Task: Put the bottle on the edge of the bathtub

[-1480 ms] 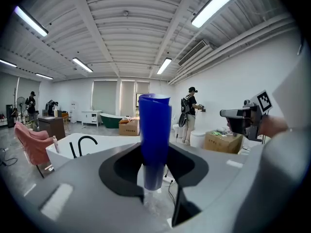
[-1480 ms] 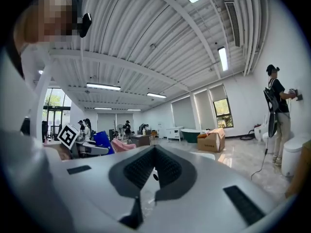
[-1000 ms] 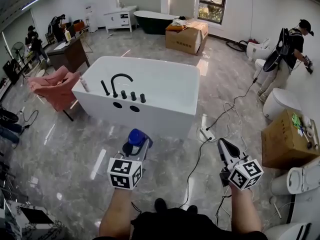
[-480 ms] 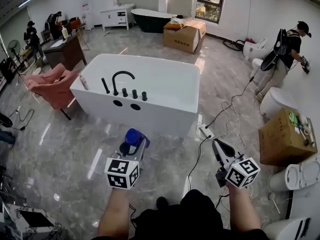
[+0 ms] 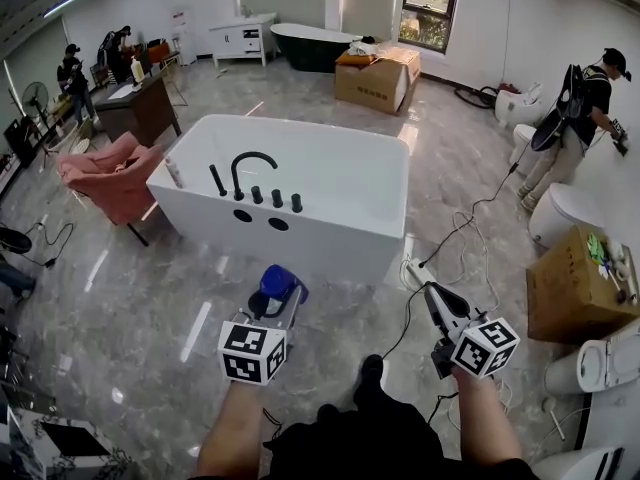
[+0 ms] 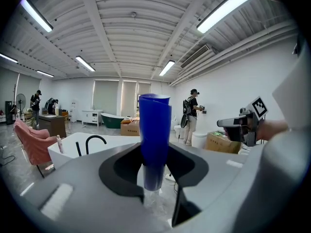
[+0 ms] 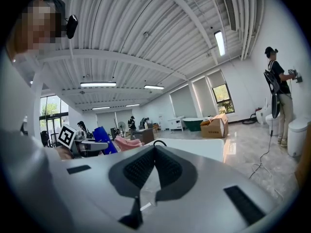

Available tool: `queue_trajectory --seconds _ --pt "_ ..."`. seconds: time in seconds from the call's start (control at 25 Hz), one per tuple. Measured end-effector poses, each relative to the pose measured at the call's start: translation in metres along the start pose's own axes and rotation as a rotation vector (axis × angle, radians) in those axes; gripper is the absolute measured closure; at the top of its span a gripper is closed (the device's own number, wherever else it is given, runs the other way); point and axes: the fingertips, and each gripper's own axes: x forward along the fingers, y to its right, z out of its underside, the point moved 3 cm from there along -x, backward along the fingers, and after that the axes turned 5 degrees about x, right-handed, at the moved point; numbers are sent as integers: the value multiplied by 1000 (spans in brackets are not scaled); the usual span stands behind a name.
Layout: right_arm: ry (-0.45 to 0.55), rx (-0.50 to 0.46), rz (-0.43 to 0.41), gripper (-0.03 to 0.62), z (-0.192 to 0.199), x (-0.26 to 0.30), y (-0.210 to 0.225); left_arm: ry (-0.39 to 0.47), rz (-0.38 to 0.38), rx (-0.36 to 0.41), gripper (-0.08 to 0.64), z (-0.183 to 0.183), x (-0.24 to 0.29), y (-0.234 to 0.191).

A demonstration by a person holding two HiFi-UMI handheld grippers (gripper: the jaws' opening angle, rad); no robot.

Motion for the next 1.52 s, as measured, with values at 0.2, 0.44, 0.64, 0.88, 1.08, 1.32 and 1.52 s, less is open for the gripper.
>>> queue_trajectory --seconds 0.2,0.44,0.64,0.88,1.08,1.32,1.52 --pt "-12 31 -20 581 1 28 25 -28 -6 -10 403 -1 31 -9" --pt "-42 84 -15 581 7 57 77 -60 8 -8 403 -6 85 -8" --pt "-59 120 -36 581 0 86 122 -91 5 -12 403 -15 133 -6" --pt "-62 147 -67 581 -15 107 168 -107 1 -24 403 -37 185 2" --pt "-33 172 -72 581 -28 103 204 -106 27 0 403 -55 211 25" --pt "14 233 -52 581 -33 98 230 -102 45 -11 403 -64 236 31" --pt "-18 238 -35 581 -25 107 247 -98 79 -13 403 -64 269 33"
